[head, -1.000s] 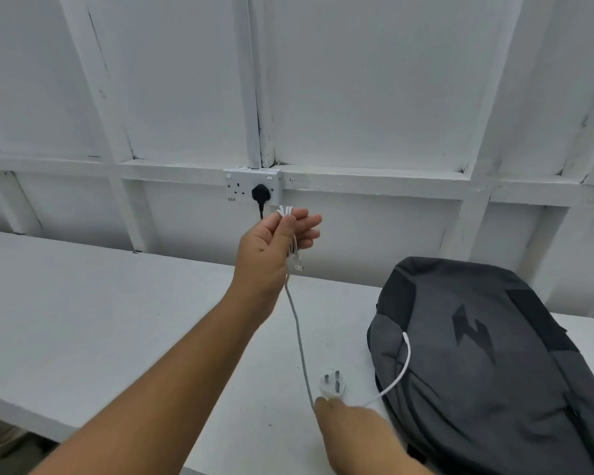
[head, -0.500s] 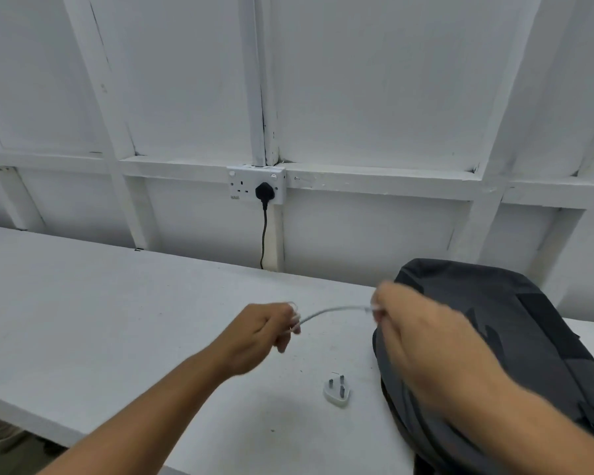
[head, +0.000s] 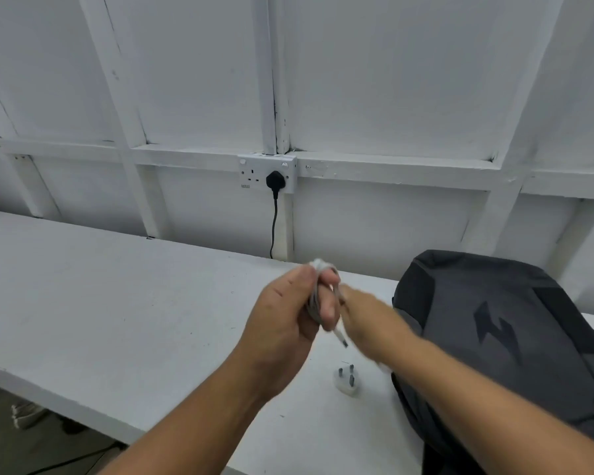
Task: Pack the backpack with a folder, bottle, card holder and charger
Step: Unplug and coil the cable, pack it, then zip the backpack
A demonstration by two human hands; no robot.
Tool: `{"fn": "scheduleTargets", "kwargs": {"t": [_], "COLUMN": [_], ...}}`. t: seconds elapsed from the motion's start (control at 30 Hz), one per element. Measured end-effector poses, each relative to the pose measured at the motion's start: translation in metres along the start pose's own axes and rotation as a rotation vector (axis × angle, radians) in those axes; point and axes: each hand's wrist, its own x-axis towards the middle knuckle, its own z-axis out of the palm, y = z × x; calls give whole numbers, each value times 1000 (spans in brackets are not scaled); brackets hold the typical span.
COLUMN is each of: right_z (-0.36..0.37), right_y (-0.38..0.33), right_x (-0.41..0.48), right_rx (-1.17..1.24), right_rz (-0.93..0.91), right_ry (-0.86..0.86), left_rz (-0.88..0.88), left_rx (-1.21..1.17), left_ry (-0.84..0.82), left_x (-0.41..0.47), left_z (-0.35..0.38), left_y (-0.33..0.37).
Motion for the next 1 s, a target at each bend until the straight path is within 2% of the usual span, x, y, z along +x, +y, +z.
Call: {"fn": "scheduleTargets", "kwargs": {"t": [0.1,0.2,0.27,0.37,0.43,0.47,0.63,0.73,0.77,0.83,0.93,1.0], "right_z": [26,31,18,-9,-25,-32,-57,-61,-59,-54,-37,-20], "right_y": [-23,-39,-47,-55,-56,-55,-31,-12,-7,2,6,2], "right_x": [-30,-54,-63,-72,-77,-77,-62,-47,-43,-38,-40,-44], "right_rx": [26,40,62,3,-85,-133,-333,-355,-325,-90,512,852], "right_rz": [-18,-66,-91,-135,-169,-191,-263,-305,-335,-342,-276,-238], "right_ry": [-156,-226,-202,-177,-143,-110,105,106,79,0,-38,-119], "left_rz": [37,78,118,214,179,126,-212,-390,-455,-517,-439,-390], "left_rx": [-163,-60,171,832,1196,1255,1059,1060,993,705,237,64], "left_ry": [147,226,257,209,129,93,-164,-279,-307,-309,-208,-154], "left_x": [24,40,46,47,45,42,16,-1,-5,-13,-16,-12], "left_z": [2,-1,-7,-25,-34,-39,-54,-55,-53,-47,-31,-17], "left_y": [7,4,-2,-17,-27,-27,-12,-3,1,10,22,29]}}
